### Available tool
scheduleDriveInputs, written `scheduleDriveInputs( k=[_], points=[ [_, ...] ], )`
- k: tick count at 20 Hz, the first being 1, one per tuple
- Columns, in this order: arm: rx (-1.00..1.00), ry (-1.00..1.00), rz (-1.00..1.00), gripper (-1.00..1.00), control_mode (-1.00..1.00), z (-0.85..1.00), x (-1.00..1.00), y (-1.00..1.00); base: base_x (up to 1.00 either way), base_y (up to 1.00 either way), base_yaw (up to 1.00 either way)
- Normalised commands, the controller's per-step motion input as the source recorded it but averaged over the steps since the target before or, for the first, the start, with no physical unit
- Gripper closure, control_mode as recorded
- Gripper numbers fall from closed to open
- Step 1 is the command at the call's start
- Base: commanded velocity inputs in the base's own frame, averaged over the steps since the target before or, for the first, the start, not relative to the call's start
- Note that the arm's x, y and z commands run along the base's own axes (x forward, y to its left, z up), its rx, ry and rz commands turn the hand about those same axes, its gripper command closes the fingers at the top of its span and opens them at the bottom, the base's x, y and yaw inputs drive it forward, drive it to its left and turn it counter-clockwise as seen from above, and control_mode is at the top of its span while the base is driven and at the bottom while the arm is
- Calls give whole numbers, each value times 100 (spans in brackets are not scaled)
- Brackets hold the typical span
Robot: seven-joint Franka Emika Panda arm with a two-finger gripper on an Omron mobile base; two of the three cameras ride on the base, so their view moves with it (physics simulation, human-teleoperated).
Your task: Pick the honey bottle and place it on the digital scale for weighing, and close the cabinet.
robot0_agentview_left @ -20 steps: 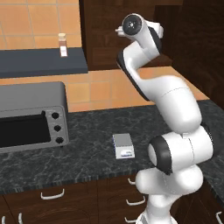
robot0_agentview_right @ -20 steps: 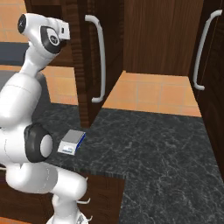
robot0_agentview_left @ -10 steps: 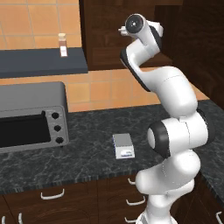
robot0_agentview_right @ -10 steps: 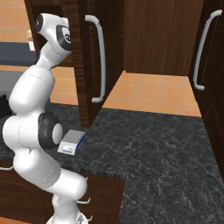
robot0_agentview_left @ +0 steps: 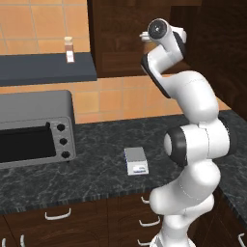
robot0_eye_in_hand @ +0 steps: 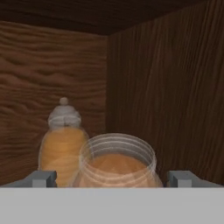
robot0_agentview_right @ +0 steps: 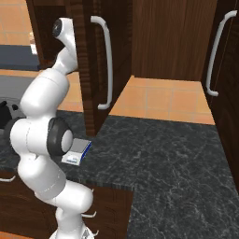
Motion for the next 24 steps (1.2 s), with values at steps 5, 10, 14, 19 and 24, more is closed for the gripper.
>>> scheduleDriveInputs(
  k=[5,10,14,19,24],
  points=[
    [0,2,0,-100,-100,-17,27,-3,0,0,0],
    [0,5,0,-100,-100,-1,21,-30,0,0,0],
    [0,10,0,-100,-100,-1,8,-29,0,0,0],
    [-1,13,0,100,-100,-10,7,-2,0,0,0],
    [-1,7,0,100,-100,-6,-4,0,0,0,0]
  ],
)
